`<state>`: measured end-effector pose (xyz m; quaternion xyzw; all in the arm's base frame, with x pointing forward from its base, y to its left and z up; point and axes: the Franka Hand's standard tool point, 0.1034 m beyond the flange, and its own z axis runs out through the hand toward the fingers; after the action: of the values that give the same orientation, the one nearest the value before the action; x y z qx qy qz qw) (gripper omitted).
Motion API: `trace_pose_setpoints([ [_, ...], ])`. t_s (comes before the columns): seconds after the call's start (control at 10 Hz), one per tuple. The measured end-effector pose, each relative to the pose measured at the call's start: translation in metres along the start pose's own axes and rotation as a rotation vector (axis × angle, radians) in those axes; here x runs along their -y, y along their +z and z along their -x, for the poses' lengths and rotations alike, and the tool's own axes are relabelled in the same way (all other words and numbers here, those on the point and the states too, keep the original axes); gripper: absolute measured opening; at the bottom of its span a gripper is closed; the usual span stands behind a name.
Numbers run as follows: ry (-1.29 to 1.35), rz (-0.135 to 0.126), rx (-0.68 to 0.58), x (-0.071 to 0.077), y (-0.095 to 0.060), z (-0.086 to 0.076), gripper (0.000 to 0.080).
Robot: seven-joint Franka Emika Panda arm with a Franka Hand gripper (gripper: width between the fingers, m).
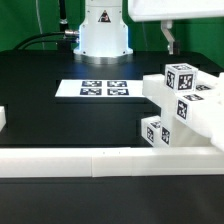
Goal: Assemble chair
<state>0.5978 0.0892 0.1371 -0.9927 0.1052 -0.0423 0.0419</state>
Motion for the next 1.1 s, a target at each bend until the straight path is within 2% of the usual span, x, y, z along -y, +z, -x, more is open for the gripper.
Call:
trace_pose_setpoints([
  [0.3,-0.213,0.001,0.001,-0.001,0.001,0.0,0.0649],
  [0.4,-0.429,0.004,-0.041,0.0,0.0,0.005,0.0649],
  [0.5,-0.562,0.004,-0.033,-0.001,0.003,0.018,0.0649],
  [0.7,-0.566,-0.001,-0.06,-0.001,0.007,0.046,0.0649],
  [1.1,-0.564,0.001,-0.049,-0.004,0.009,0.047,0.0649],
])
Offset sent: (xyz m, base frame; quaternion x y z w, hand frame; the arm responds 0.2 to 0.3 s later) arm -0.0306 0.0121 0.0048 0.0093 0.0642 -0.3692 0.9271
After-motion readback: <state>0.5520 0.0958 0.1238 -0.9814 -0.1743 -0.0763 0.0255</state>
